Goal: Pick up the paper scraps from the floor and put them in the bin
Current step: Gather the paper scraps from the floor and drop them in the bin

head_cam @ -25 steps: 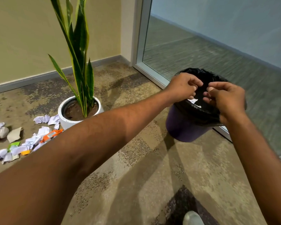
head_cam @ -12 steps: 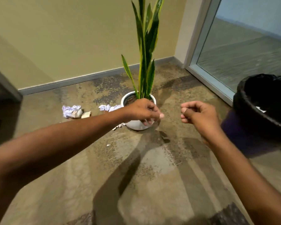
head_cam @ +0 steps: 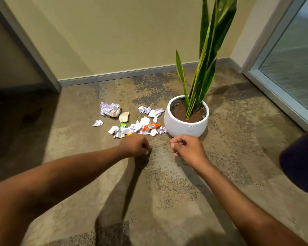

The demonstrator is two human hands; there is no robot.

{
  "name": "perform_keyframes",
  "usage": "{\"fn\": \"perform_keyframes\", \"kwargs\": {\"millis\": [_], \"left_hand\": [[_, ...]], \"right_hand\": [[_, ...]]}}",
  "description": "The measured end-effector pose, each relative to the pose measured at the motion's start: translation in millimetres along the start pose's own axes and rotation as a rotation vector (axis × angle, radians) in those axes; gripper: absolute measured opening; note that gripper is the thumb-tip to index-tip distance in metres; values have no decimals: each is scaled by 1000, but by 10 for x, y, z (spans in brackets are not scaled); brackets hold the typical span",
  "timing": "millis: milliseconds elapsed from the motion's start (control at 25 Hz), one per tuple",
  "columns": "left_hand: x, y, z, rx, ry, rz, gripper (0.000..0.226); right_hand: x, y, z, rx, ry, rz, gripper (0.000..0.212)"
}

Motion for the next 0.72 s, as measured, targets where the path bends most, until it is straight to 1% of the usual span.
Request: {"fn": "perform_keyframes", "kwargs": {"millis": [120, 240, 360, 480, 560, 640, 720], "left_hand": [[194, 95, 105, -10, -83, 47, 26], [281, 186, 164, -20, -212, 34, 21], [311, 271, 176, 27, -265, -31, 15], [319, 274, 170, 70, -288, -3, 10], [306, 330, 153, 42, -325, -37, 7], [228, 446, 91, -30, -448, -67, 8], [137, 569, 25, -115, -567, -72, 13]], "right_hand": [[136, -48, 91, 22, -5, -27, 15], [231, -69, 225, 24, -19, -38, 15], [361, -62, 430, -1, -17, -165, 18], [530, -23, 672, -58, -1, -444, 45], [731, 8, 823, -130, 81, -639, 65], [898, 22, 965, -182, 120, -854, 78], [994, 36, 1122, -200, 120, -1013, 83]]}}
Point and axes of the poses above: each hand's wrist, its own z-axis towards the middle knuckle, its own x-axis out of the palm, y = z × x, the point moved 8 cm from there along z, towards the middle knuckle, and after that the axes turned 14 degrees about y, right-handed, at the moved point
